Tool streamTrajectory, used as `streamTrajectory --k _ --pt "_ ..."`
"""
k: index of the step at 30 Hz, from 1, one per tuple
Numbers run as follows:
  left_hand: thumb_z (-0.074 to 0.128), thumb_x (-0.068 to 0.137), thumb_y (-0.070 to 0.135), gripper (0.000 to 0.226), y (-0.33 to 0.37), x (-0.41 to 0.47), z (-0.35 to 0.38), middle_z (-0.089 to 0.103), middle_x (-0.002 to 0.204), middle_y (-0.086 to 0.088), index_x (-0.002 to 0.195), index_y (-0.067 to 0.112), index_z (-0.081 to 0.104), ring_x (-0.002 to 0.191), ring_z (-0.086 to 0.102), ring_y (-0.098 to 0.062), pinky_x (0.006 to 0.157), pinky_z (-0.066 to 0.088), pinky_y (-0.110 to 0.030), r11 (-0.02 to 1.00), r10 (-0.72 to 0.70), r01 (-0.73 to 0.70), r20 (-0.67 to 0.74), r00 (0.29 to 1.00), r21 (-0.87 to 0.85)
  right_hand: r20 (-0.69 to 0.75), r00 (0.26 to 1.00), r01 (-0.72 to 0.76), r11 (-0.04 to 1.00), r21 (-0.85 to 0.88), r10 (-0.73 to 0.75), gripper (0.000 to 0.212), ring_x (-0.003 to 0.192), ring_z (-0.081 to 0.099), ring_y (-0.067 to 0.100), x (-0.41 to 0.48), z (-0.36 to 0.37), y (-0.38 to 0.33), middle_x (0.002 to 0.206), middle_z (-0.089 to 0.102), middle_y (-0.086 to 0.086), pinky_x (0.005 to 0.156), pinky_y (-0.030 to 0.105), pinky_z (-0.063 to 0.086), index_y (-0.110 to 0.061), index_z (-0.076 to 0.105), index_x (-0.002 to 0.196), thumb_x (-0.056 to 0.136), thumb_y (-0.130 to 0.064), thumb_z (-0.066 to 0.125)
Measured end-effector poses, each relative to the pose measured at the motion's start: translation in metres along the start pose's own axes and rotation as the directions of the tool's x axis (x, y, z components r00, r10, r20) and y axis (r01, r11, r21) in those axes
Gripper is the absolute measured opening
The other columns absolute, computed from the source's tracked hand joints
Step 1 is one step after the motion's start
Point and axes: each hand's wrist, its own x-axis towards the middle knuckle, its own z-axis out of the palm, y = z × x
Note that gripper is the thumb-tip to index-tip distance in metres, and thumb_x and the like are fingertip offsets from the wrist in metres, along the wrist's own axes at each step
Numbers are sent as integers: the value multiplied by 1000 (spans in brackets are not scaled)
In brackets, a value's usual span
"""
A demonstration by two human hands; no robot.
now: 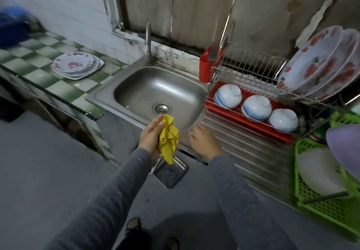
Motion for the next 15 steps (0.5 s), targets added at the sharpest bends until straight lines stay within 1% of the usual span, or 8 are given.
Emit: streamTrajectory --k 3,4,6,7,8,11,14,15 --pt "52 99 1 39 21 4 -44 72 108 -11 137 8 55 94 67 -27 92 56 -48 999 51 -51 -109 993 5 161 986 44 998 -51 -35 29 108 59 39 21 25 -42 113 64 24 89 42 47 0 63 105 99 -21 45" --pt "52 99 1 39 31 6 -59 74 105 -8 138 8 54 92 69 -23 90 57 -44 998 70 -70 -144 987 7 200 979 64 996 -65 -49 29 109 59 39 28 33 -59 115 63 24 89 42 47 -1 63 107 100 -21 44" --pt "49 100 0 41 54 9 -88 74 95 2 139 13 51 78 70 -10 70 60 -27 995 99 -95 -189 977 31 255 964 95 993 -70 -75 30 111 60 40 43 49 -92 118 63 24 90 42 49 -2 63 114 100 -21 46" --pt "48 101 0 41 66 11 -103 72 98 2 139 15 50 76 69 -8 64 59 -23 994 110 -104 -207 972 43 274 957 117 991 -63 -96 30 111 59 40 52 58 -108 120 63 24 90 41 50 -2 63 117 100 -21 46" --pt "47 101 0 41 79 13 -118 69 105 -1 140 15 49 79 67 -9 64 59 -22 992 119 -109 -225 967 56 290 949 142 988 -54 -120 30 111 59 40 61 68 -125 119 63 24 90 41 49 -2 63 118 100 -21 47" --pt "48 101 0 42 115 27 -168 61 126 -12 142 9 49 96 63 -19 84 56 -29 988 152 -135 -264 953 82 298 939 197 979 -53 -172 27 110 59 39 89 100 -177 117 62 22 88 40 47 -5 61 111 100 -24 46" --pt "51 100 0 42 153 44 -216 59 134 -16 141 8 51 114 60 -28 103 48 -48 982 180 -155 -299 937 107 313 925 241 969 -49 -214 31 115 57 38 116 126 -234 123 61 20 94 43 48 -6 61 119 102 -25 43" --pt "52 99 0 42 163 49 -227 59 135 -16 141 8 52 119 60 -30 107 45 -51 981 189 -163 -305 933 108 319 920 254 966 -46 -227 32 116 57 37 123 133 -247 124 61 20 95 43 48 -6 61 121 102 -25 43"
